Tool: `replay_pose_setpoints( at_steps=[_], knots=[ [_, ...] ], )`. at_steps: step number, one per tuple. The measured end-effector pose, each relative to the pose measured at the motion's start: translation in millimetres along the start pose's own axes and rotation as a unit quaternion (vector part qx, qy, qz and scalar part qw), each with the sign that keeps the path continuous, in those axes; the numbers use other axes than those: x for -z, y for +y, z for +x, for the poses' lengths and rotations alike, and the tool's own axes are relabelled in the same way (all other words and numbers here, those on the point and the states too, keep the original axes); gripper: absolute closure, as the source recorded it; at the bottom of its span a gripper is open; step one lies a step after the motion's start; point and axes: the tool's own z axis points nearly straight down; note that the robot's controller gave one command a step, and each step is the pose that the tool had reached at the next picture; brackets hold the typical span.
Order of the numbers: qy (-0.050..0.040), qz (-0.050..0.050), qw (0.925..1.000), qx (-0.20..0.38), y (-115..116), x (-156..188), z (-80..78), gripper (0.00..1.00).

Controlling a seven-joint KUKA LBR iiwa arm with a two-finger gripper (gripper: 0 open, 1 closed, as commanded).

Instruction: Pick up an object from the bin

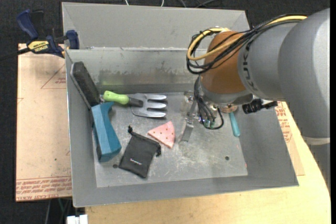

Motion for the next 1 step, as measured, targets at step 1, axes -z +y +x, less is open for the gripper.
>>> replay_pose_setpoints(
  at_steps=[1],
  knots=[
    [-0.0016, 0.001, 0.9971, 0.076, 17.3, 34.0, -12.8, 0.00]
  ],
)
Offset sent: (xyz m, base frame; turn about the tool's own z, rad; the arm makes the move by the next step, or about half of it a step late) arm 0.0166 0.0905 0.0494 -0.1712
